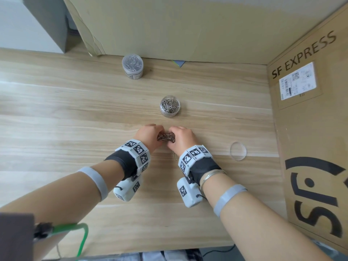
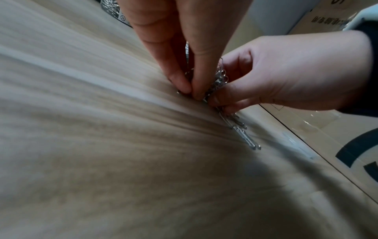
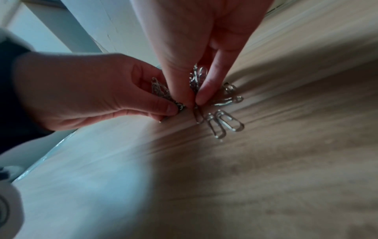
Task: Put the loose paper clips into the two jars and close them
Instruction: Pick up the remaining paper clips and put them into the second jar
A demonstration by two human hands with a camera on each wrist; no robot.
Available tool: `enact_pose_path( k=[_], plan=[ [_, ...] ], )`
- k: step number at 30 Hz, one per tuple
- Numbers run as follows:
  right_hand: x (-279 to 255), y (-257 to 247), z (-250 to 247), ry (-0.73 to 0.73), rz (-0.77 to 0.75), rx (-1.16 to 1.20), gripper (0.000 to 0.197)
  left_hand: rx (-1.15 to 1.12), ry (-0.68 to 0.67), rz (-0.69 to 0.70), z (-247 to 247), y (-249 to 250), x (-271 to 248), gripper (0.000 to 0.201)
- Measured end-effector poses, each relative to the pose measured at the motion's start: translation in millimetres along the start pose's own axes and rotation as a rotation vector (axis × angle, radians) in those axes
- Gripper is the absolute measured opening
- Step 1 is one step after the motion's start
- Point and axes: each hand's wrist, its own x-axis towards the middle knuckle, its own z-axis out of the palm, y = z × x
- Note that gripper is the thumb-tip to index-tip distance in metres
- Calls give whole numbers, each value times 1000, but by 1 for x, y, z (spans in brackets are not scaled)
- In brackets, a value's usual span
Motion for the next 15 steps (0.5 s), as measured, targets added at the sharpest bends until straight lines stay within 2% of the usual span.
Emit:
enact_pose_path(
  k=[7,15],
  plan=[
    [1,-3,-12,57,20,38,23,35,-6,29,-18,12,4,22],
    [25,-18,-62,177,-35,93,27,81,82,53,-64,37,30,19]
  ],
)
